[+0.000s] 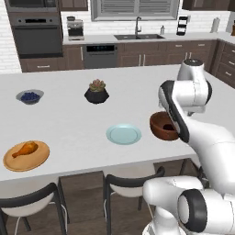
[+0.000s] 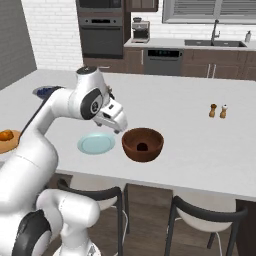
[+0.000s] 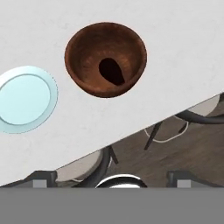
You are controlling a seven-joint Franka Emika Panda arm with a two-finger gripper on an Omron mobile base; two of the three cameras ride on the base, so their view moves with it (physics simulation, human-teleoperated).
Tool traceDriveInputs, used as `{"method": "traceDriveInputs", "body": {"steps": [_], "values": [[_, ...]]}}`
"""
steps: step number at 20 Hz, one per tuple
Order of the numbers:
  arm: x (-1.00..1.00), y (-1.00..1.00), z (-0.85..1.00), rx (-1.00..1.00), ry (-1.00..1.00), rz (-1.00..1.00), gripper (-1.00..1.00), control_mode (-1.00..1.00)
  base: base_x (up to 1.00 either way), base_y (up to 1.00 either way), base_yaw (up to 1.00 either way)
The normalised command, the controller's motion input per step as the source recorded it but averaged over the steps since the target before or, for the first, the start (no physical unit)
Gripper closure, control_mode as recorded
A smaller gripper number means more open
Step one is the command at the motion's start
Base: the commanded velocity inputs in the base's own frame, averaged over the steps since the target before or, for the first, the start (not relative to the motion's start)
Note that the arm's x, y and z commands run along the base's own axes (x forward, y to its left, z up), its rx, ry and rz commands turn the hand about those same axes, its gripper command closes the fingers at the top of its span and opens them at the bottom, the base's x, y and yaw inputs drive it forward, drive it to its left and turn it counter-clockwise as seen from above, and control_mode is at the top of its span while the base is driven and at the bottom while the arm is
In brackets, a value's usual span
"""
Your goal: Pick the chicken drumstick and avocado from their plates and place them in the bowl. Then put the bowl in the fridge.
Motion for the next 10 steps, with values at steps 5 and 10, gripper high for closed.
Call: {"method": "traceDriveInputs", "body": {"steps": [5,10], "values": [[-1.0,0.08,0.0,0.01,-0.03,0.03,-1.0,-1.0,0.0,0.0,0.0],[-0.74,0.3,-0.09,-0.01,0.02,0.06,-1.0,-1.0,0.0,0.0,0.0]]}}
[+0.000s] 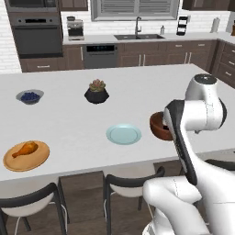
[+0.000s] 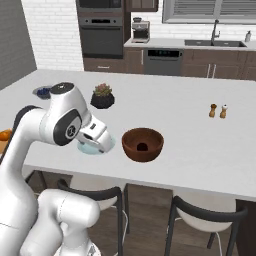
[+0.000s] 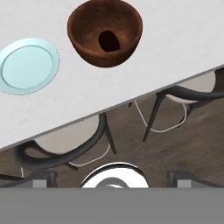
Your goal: Pick the chicken drumstick and avocado from their plates and place them in the bowl. Then put the bowl in the fridge.
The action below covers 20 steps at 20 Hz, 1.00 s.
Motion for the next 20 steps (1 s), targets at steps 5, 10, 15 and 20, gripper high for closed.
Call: {"method": "traceDriveInputs", "body": {"steps": [5,10,15,20], "values": [[-0.04,0.02,-0.02,0.0,0.03,0.0,-1.0,-1.0,0.0,0.0,0.0],[0.0,0.17,0.0,0.0,0.0,0.0,-1.0,-1.0,0.0,0.0,0.0],[0.0,0.15,0.0,0.0,0.0,0.0,-1.0,1.0,0.0,0.8,0.0],[0.0,0.0,0.0,0.0,0.0,0.0,-1.0,1.0,0.02,1.0,0.02]]}}
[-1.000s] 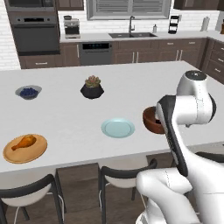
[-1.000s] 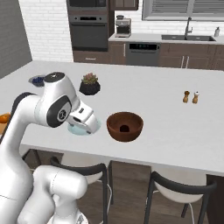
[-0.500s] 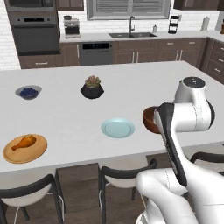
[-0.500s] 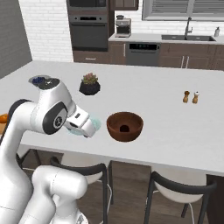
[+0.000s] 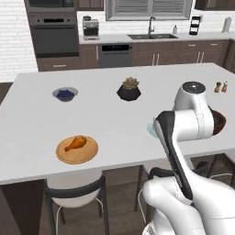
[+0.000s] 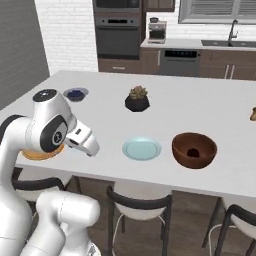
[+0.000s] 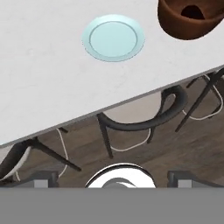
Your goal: Pick the chicken drumstick and avocado from their plates and place them in the bowl. Then put the bowl in the fridge.
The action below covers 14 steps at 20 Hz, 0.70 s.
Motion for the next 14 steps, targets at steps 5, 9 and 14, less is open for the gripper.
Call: {"method": "traceDriveInputs", "body": {"steps": [5,9,14], "values": [[0.0,0.0,0.0,0.0,0.0,0.0,-1.0,1.0,0.21,1.0,0.0],[0.0,0.0,0.0,0.0,0.0,0.0,-1.0,1.0,0.24,0.97,-0.08],[0.0,0.0,0.0,0.0,0.0,0.0,-1.0,1.0,0.42,0.75,-0.12]]}}
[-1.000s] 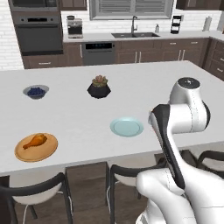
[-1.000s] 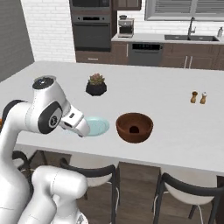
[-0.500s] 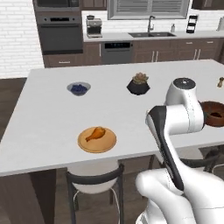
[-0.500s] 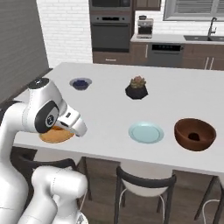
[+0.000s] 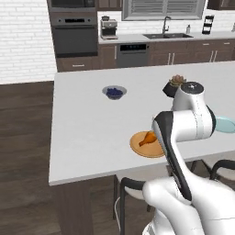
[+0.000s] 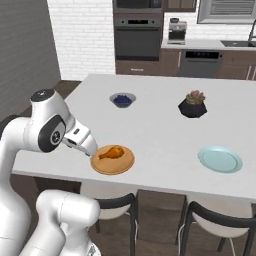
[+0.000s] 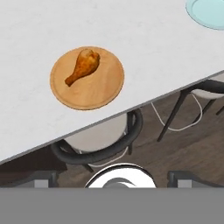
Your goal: Pick the chicken drumstick and avocado from their plates and place them in the bowl. Then put the bowl in the fridge.
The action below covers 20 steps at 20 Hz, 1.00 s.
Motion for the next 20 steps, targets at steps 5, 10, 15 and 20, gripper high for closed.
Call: {"method": "traceDriveInputs", "body": {"steps": [5,10,15,20], "values": [[0.0,0.0,0.0,0.0,0.0,0.0,-1.0,1.0,0.44,0.45,-0.08],[0.0,0.0,0.0,0.0,0.0,0.0,-1.0,1.0,0.69,0.44,-0.04],[0.09,0.0,0.0,0.0,0.0,0.0,-1.0,-1.0,0.22,0.15,0.0],[0.7,0.05,0.0,0.0,0.0,0.0,-1.0,-1.0,0.0,0.0,0.0]]}}
